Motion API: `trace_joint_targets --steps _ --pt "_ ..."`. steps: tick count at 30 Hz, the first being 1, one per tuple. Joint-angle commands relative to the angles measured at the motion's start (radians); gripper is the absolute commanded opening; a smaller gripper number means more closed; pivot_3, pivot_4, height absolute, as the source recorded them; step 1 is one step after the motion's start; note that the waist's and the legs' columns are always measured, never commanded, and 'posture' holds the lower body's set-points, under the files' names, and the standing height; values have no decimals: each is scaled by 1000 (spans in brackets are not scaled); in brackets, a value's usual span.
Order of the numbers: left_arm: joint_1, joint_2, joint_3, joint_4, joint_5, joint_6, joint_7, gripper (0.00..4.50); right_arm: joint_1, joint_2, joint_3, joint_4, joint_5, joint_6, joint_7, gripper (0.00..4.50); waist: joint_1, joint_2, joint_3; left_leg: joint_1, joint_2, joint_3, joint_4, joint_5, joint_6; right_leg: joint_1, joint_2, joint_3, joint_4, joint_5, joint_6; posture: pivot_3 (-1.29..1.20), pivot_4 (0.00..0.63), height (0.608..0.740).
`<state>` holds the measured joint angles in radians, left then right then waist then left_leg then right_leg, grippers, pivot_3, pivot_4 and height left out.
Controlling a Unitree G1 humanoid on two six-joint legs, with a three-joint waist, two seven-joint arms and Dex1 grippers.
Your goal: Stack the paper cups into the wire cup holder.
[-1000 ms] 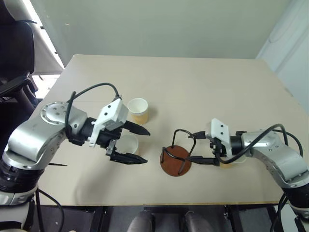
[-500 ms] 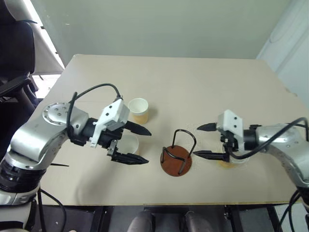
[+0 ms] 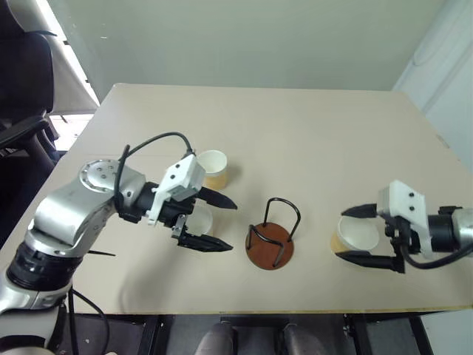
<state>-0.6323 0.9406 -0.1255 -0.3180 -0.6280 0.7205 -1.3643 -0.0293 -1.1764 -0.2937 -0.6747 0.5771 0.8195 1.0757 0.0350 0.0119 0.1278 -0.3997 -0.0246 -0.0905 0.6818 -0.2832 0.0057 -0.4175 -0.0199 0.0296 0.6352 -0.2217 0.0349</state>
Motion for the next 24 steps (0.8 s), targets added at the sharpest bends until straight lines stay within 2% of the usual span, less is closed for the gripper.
trace_joint_targets --steps 1,12,13,16,24 --pt "-35 -4 6 0 3 -20 -16 4500 35 -26 -15 -5 -64 -77 9 4482 -1 0 0 0 0 0 0 0 0 0 0 0 0 0 0 0 150 740" --pt "-38 5 25 -12 0 -7 -4 4500 33 -46 142 108 -222 -245 24 4482 -3 0 0 0 0 0 0 0 1 0 0 0 0 0 0 0 150 740" --pt "-34 8 28 -15 -1 -6 -1 4500 25 -46 152 119 -228 -254 27 4319 -2 0 0 0 0 0 0 0 1 0 0 0 0 0 0 0 150 740" --pt "-26 13 34 -20 -3 -3 6 4500 5 -44 174 141 -240 -271 38 3561 -3 0 0 0 0 0 0 0 1 0 0 0 1 0 0 0 150 740" --pt "-22 24 35 -16 4 -12 9 4500 -27 -34 198 149 -240 -278 57 640 -2 0 0 0 0 0 1 0 2 0 0 0 1 0 0 0 150 740"
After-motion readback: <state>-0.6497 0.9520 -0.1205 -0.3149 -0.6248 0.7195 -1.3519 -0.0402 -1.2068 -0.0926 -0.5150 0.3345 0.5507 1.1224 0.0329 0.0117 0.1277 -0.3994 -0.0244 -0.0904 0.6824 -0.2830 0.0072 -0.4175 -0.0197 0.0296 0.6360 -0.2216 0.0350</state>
